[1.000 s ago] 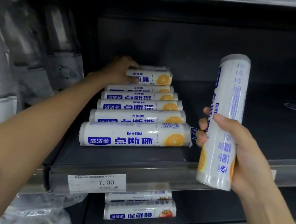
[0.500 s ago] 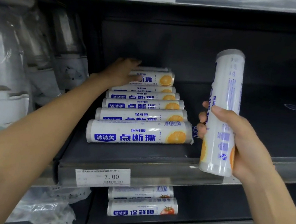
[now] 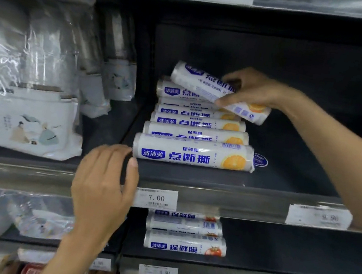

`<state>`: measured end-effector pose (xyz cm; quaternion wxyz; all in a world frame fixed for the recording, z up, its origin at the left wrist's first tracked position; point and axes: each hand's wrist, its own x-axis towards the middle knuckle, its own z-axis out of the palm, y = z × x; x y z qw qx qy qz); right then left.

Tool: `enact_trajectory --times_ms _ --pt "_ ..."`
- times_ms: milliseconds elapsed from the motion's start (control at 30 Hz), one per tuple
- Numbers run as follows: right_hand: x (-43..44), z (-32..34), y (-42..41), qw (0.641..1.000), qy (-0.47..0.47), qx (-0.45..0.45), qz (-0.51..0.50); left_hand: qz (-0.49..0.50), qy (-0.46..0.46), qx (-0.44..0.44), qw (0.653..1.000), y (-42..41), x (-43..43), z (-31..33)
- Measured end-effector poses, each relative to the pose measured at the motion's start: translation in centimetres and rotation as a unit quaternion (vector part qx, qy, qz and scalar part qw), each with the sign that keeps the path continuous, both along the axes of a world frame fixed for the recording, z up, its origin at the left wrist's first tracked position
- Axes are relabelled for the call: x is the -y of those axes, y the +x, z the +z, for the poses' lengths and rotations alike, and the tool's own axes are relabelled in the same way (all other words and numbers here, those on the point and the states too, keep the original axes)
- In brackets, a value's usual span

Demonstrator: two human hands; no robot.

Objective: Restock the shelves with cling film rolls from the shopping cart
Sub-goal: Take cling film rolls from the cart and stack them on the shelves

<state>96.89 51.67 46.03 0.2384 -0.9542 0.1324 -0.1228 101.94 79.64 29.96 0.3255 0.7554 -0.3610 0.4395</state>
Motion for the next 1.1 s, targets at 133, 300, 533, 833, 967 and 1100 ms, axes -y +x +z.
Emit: enact_trajectory --times_ms 133,300,533,833,967,1100 --pt "1.6 -1.3 3.0 0.997 -0.076 -0.004 0.024 0.043 0.012 0.064 0.997 1.4 0.7 -2.1" --pt "2.6 -3.1 4.9 0.986 -0.159 0.031 0.033 0.048 -0.006 0.102 0.994 2.2 1.2 -2.6" --pt "2.2 -4.4 6.0 0.981 -0.175 0.059 0.064 0.052 -0.022 0.117 0.992 2.5 1.4 -2.9" --pt "7.8 -5.0 -0.6 0.992 -0.048 0.093 -0.068 0.06 -0.026 0.119 0.991 2.5 1.6 -3.1" --pt "7.5 -6.9 0.1 0.994 0.031 0.081 -0.073 0.061 -0.03 0.116 0.991 2.6 1.7 -3.2" --pt "6.8 -7.1 1.2 0.972 0.19 0.112 -0.08 0.061 -0.03 0.118 0.991 2.6 1.7 -3.2"
